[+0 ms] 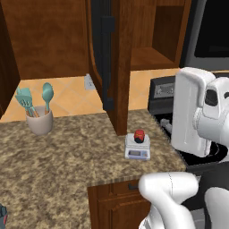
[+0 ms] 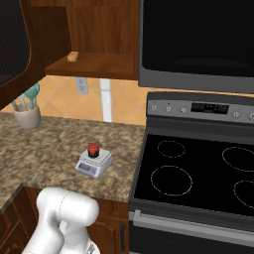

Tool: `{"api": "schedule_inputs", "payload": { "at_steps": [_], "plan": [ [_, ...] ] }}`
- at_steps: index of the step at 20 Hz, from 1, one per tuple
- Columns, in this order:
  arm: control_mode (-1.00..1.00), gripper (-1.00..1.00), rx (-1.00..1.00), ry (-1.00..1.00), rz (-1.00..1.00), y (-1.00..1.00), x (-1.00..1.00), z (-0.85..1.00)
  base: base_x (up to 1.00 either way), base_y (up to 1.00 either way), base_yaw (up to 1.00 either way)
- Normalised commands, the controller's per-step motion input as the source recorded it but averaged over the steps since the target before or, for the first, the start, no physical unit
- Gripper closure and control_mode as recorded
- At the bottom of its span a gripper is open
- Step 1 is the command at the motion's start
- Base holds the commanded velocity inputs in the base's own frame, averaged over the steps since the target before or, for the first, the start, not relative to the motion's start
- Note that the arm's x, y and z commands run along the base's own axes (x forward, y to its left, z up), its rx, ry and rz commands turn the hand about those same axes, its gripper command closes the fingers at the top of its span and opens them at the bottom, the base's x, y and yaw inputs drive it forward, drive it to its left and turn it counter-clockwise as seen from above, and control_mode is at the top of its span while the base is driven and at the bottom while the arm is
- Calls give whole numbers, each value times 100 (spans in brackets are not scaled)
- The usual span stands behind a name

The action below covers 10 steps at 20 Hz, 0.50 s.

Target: Pick the jam and place it on the digital scale for weighing, and close the cabinet.

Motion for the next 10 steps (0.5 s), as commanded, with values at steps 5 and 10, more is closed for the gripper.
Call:
{"api": "schedule_inputs", "payload": {
  "at_steps": [5, 10],
  "plan": [
    [-100, -100, 0, -14, -35, 89, -44, -24, 0, 0, 0],
    [-100, -100, 0, -2, -26, 75, 0, -36, 0, 0, 0]
  ]
}}
